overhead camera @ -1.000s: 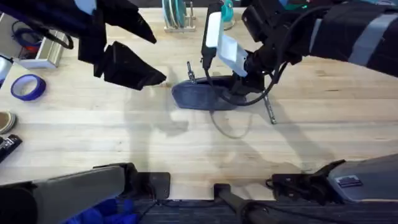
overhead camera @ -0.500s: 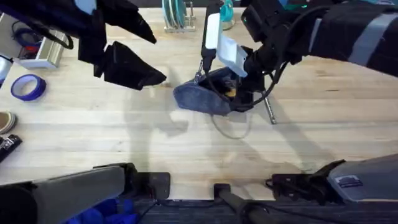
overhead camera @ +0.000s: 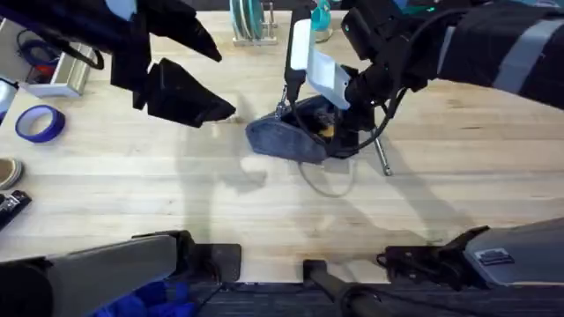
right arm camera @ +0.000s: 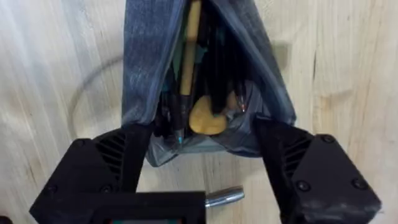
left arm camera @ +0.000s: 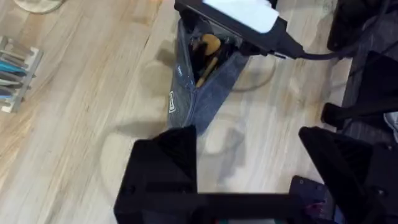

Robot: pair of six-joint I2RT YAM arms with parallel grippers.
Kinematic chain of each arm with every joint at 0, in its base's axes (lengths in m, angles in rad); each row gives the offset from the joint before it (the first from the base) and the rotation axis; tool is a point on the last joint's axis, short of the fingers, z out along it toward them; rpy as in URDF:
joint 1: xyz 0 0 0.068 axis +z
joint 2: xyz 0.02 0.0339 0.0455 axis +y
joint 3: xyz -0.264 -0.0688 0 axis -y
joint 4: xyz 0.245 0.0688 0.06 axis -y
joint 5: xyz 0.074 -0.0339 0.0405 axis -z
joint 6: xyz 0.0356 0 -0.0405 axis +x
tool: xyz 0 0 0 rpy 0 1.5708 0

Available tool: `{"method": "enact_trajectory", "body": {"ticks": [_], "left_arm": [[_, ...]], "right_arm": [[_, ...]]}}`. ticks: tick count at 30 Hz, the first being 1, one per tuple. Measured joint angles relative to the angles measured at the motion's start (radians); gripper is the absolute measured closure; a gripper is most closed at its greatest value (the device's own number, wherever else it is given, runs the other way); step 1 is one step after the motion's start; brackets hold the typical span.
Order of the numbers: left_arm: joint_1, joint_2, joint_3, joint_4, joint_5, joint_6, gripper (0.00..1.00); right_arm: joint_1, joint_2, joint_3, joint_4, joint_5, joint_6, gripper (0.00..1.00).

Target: Unzip the bag, pick up the pens from the table one at a time and place them inside, then zip the bag closed.

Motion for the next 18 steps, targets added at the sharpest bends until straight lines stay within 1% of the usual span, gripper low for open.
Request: {"method": "enact_trajectory", "body": {"ticks": [7,12,18], "left_arm": [[0.0,0.0,0.0,0.0,0.0,0.0,0.005],[0.0,0.0,0.0,0.0,0.0,0.0,0.005],[0.0,0.0,0.0,0.0,0.0,0.0,0.005]], "right_arm": [[0.002,-0.019,0.0,-0.004,0.0,0.034,0.006],[0.003,-0.092,0.0,-0.006,0.006,0.111,0.006],[0.004,-0.165,0.0,-0.05,0.005,0.187,0.005]]}}
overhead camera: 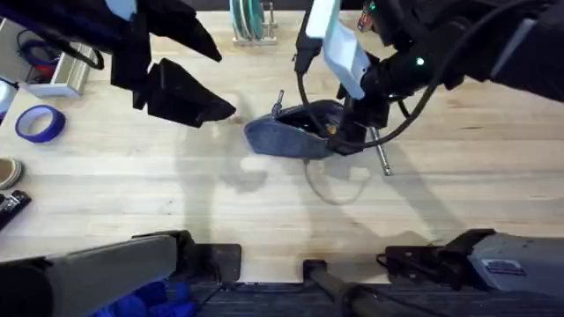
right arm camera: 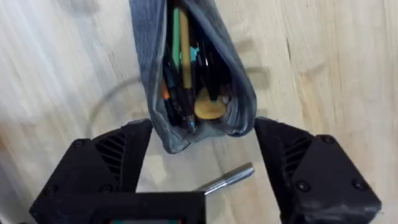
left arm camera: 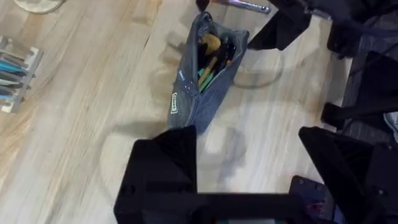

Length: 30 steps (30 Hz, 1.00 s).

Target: Unzip the bag, pick up the pens from the table one at a time and place them inside, then zip the bag closed.

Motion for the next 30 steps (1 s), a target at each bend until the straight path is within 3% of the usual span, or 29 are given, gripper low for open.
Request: {"method": "enact_trajectory", "body": {"ticks": [10,14,20,30], "left_arm": [[0.0,0.0,0.0,0.0,0.0,0.0,0.006],[0.0,0.0,0.0,0.0,0.0,0.0,0.006],[0.0,0.0,0.0,0.001,0.0,0.0,0.005],[0.0,0.0,0.0,0.001,0.0,0.0,0.005]], "right_arm": [[0.0,-0.067,0.0,-0.018,0.002,0.213,0.005],[0.0,-0.097,0.0,-0.047,0.066,0.327,0.005],[0.0,-0.135,0.004,-0.147,0.167,0.472,0.005],[-0.068,-0.137,0.03,-0.302,0.196,0.712,0.005]]}}
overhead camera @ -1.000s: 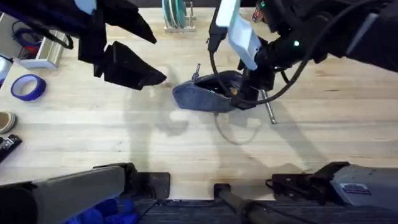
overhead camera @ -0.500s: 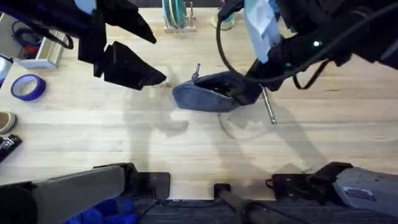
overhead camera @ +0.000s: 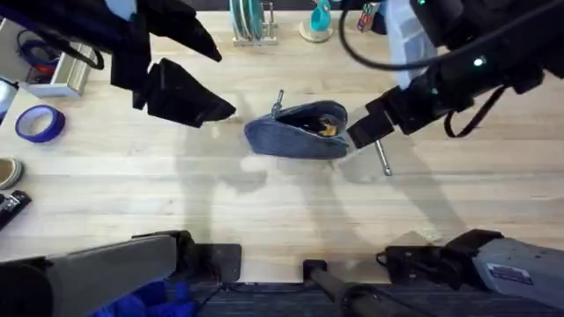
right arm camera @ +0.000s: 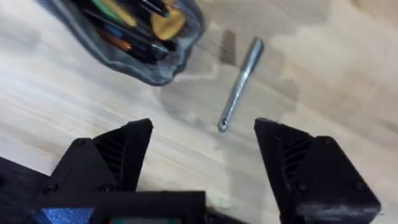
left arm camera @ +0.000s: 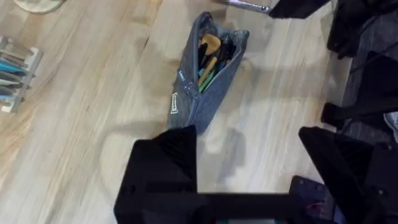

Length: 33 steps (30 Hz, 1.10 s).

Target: Unzip the bag, pick up the pens from the table one at a time and place them inside, then zip the bag closed.

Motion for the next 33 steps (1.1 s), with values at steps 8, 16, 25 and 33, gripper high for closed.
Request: {"method": "enact_trajectory", "body": {"ticks": [8,16,25,33], "left_arm": [[0.0,0.0,0.0,0.0,0.0,0.0,0.005],[0.0,0.0,0.0,0.0,0.0,0.0,0.006],[0.0,0.0,0.0,-0.001,0.0,0.0,0.005],[0.0,0.0,0.0,-0.001,0.0,0.0,0.005]], "right_arm": [[-0.068,0.0,0.0,-0.079,0.0,0.104,0.005],[-0.068,0.0,0.0,-0.142,0.0,0.134,0.006],[-0.076,0.0,-0.022,-0.048,0.0,0.205,0.006],[-0.089,0.0,-0.155,0.082,0.001,0.216,0.005]]}}
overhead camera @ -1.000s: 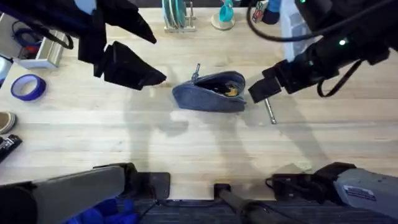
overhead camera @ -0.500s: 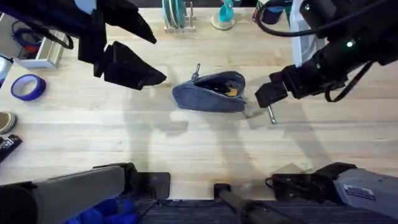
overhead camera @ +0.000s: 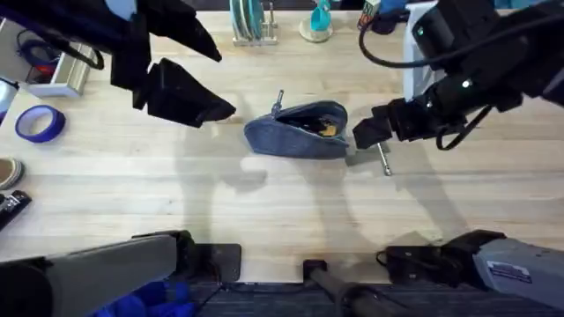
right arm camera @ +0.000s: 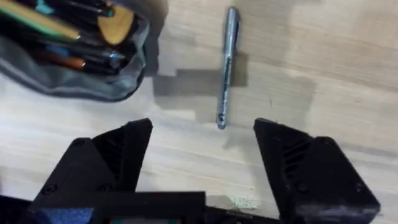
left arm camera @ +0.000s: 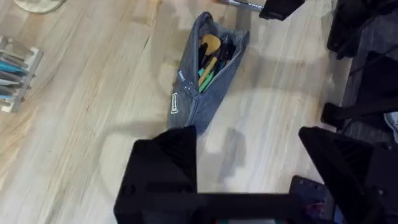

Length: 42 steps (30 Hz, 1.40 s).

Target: Unzip the bag, pick up the pens from the table one at a time and place them inside, then zip the bag closed.

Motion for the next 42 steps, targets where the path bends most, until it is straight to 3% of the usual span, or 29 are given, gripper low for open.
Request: {"method": "enact_trajectory", "body": {"ticks": [7,24,36,39,42], "left_arm": [[0.0,0.0,0.0,0.0,0.0,0.0,0.005],[0.0,0.0,0.0,0.0,0.0,0.0,0.005],[0.0,0.0,0.0,0.0,0.0,0.0,0.005],[0.0,0.0,0.0,0.0,0.0,0.0,0.005],[0.0,0.0,0.0,0.0,0.0,0.0,0.005]], "right_arm": [[-0.038,0.05,-0.059,0.08,0.0,-0.01,0.005],[-0.049,0.287,-0.061,0.201,0.012,-0.047,0.006],[-0.049,0.307,-0.048,0.204,0.018,-0.047,0.021],[-0.049,0.308,-0.048,0.206,0.02,-0.047,0.089],[-0.049,0.308,-0.048,0.216,0.022,-0.053,0.371]]}}
